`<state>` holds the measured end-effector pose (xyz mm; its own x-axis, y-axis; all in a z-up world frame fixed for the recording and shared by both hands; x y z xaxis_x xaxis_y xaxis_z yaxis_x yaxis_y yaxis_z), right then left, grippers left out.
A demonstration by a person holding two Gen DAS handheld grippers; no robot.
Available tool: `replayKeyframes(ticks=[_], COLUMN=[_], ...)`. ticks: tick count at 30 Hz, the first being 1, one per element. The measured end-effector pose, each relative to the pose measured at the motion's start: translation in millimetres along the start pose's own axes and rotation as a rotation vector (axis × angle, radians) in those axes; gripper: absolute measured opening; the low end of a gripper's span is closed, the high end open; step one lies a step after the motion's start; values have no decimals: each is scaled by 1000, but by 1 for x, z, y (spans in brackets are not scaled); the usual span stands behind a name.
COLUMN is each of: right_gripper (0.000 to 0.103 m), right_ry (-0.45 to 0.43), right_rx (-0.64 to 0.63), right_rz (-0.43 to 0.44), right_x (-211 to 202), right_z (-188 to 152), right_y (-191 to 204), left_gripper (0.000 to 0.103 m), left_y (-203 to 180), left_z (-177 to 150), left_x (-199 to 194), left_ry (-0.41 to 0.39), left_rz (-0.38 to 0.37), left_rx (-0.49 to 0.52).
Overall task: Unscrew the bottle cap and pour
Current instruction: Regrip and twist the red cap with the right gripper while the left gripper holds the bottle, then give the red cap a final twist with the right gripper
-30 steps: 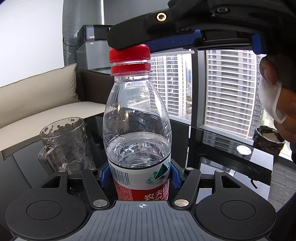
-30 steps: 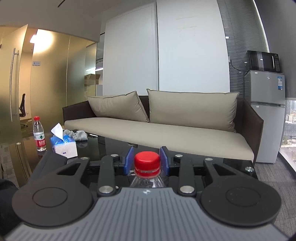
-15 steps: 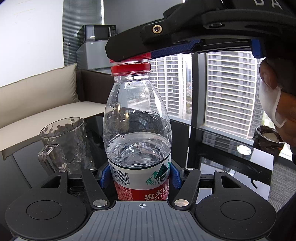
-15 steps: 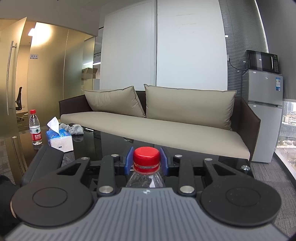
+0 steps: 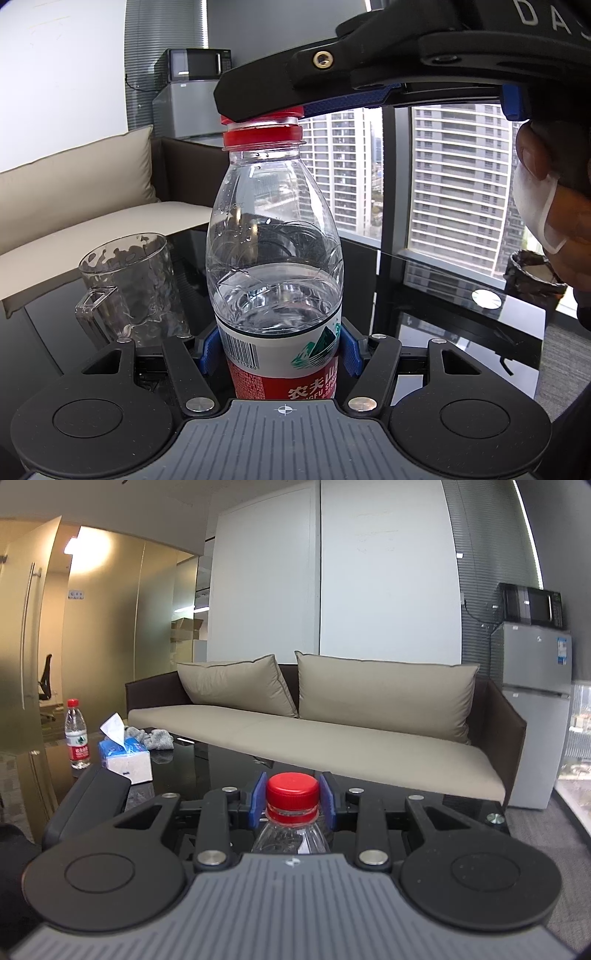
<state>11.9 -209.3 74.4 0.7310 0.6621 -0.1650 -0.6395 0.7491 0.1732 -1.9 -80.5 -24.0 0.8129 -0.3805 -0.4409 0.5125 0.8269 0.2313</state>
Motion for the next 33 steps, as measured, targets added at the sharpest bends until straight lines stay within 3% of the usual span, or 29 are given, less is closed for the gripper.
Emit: replayKeyframes(ticks=[25, 30, 32, 33], right_gripper=[37, 37, 39, 47], right_ry=[-6, 5, 12, 8], right_rx=[59, 50, 51, 54], right_rz=[-1, 33, 23, 14], right_x=[-16, -15, -13, -12], right_z=[6, 5, 4, 4], right_y=[-9, -4, -4, -4], left_gripper=[58, 58, 58, 58], left_y=[2, 1, 1, 1], left_z=[1, 1, 1, 1], left_x=[2, 2, 3, 3], left_ry=[3, 2, 2, 2], left_rz=[-2, -2, -2, -2], left_rx=[-5, -7, -7, -8])
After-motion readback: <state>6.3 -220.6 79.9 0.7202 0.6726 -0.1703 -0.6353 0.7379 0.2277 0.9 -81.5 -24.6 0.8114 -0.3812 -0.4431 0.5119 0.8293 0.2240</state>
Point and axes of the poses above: each gripper's, at about its wrist camera, not at the fingertips, and x roughly the way its jaws point, y to its left, z to its top, the point moved 1 cm from there along x, roughly the way its jaws point, and after that the axes turned 8 degrees about x, right-handed, at the moved point
